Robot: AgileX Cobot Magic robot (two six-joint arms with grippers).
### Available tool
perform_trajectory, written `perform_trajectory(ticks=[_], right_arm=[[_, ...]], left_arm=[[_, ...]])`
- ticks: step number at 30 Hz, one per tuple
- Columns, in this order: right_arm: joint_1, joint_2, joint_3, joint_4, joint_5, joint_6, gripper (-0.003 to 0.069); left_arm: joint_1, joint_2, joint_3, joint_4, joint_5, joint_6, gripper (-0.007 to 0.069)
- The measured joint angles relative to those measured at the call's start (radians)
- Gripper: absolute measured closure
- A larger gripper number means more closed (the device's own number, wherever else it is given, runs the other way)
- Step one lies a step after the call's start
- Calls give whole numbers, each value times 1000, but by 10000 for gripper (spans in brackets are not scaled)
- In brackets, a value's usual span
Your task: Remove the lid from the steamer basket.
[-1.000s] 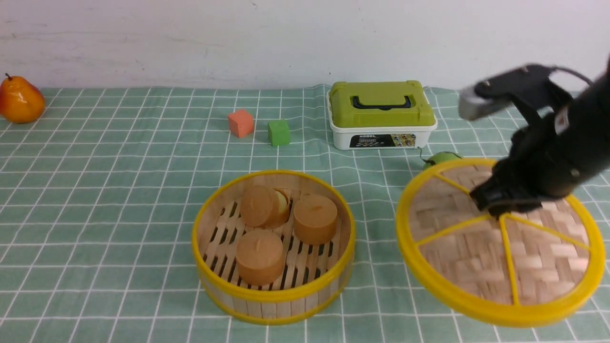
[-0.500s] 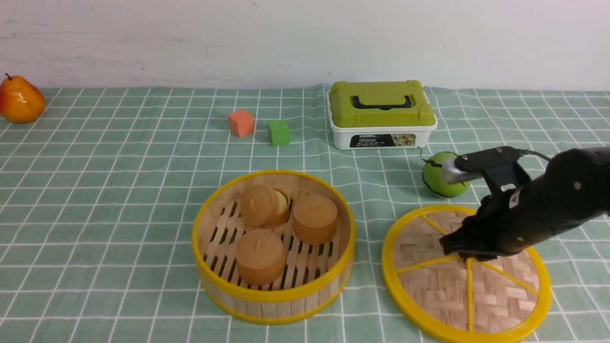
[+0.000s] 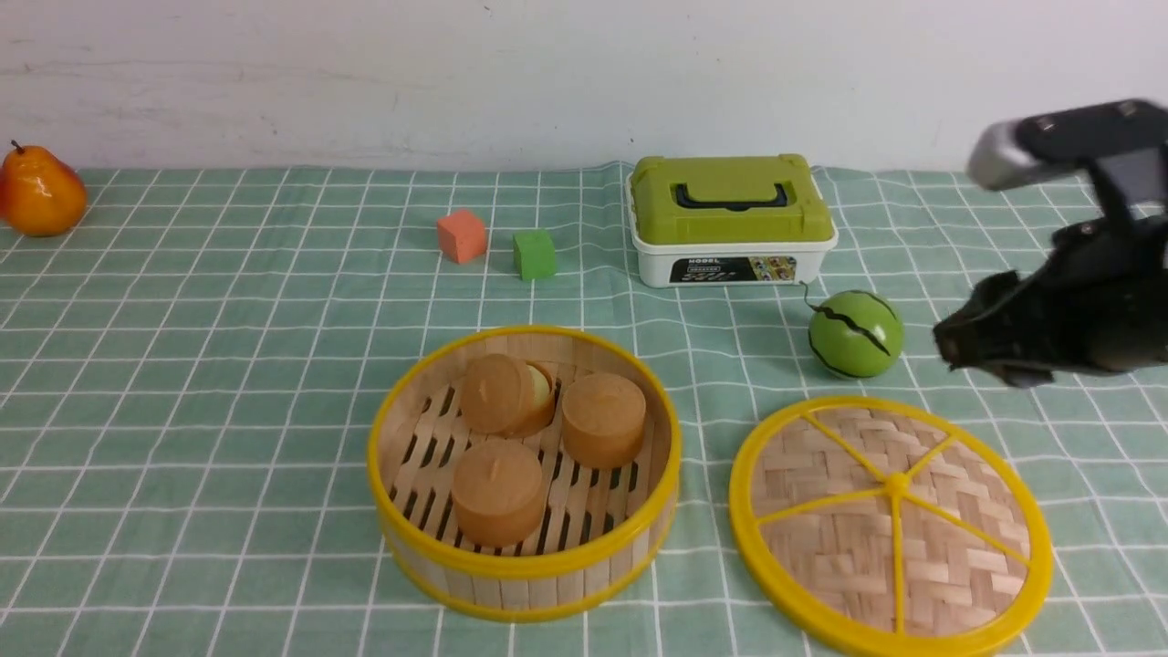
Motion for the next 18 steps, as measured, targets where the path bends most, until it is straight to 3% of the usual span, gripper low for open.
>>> perform_trajectory(ticks=[4,7,18], right_arm=[[0,-297,133,1,31,0,622],[0,-445,220,1,46,19,673],[0,-741,323,9,91,30,680]], left_arm=[[0,0,0,0,0,0,386],[0,0,0,0,0,0,386],[0,0,0,0,0,0,386]])
